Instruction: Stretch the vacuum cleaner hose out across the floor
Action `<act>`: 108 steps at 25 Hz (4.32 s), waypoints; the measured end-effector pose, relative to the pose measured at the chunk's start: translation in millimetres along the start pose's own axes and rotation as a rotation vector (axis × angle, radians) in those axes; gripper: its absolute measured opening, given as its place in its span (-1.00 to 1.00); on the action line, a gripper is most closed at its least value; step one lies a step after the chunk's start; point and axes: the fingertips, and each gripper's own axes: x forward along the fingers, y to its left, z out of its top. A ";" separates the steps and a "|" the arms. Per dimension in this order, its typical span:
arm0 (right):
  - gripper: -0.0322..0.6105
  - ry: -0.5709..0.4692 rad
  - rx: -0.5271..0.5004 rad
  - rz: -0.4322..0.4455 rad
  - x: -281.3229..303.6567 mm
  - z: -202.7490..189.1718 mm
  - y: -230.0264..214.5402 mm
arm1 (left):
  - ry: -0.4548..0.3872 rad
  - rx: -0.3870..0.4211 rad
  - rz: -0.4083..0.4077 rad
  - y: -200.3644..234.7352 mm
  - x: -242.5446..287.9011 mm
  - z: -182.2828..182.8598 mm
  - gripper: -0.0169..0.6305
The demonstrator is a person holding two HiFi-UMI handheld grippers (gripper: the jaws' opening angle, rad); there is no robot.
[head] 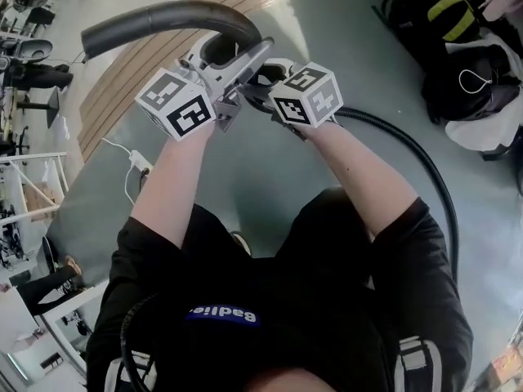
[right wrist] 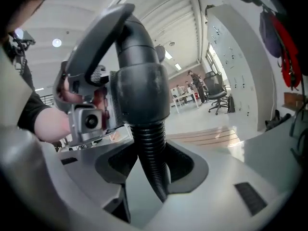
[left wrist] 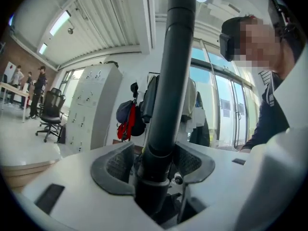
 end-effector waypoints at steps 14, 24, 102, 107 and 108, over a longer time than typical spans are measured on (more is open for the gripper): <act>-0.34 0.239 -0.117 -0.280 74.2 -19.0 -72.7 | -0.082 -0.073 0.225 39.9 -33.7 -0.2 -0.13; -0.34 0.334 -0.236 -0.523 133.9 -49.0 -84.7 | -0.324 -0.394 0.327 178.8 -107.3 -14.5 -0.49; -0.34 0.581 0.213 -0.968 -29.3 -212.9 -51.2 | 1.026 -0.635 -0.290 492.3 -211.7 -428.9 0.27; -0.34 0.519 0.200 -0.982 -30.4 -210.7 -56.2 | 0.871 -0.448 -0.491 389.8 -140.7 -410.7 0.27; -0.34 0.506 0.202 -0.986 -33.4 -213.0 -55.4 | 0.848 -0.444 -0.524 366.8 -127.1 -407.7 0.27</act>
